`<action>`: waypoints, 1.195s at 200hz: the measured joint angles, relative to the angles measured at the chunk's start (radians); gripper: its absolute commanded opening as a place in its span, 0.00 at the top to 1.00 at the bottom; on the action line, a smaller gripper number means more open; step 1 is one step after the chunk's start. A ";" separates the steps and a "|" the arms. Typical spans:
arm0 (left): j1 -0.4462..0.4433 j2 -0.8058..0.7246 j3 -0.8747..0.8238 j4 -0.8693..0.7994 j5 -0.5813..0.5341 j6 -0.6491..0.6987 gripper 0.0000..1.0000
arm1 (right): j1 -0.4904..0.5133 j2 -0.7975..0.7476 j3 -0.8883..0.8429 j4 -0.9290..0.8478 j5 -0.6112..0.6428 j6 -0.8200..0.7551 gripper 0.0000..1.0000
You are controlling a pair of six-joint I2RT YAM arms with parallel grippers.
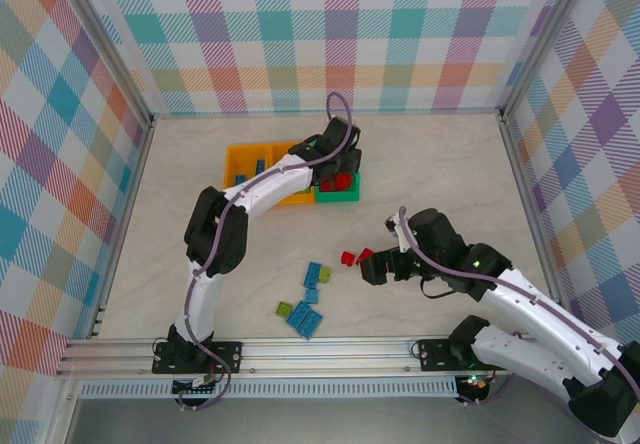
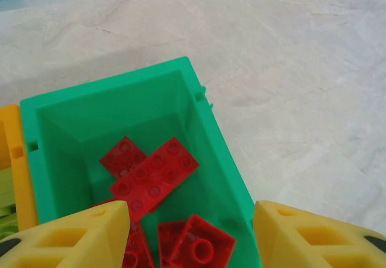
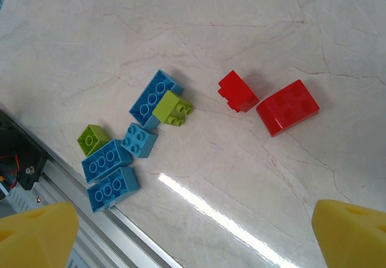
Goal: Sort the legos into containers by color
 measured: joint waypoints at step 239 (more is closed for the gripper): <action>-0.073 -1.482 -1.095 -0.217 0.328 0.677 0.00 | 0.120 0.874 0.307 0.114 0.251 -0.202 0.52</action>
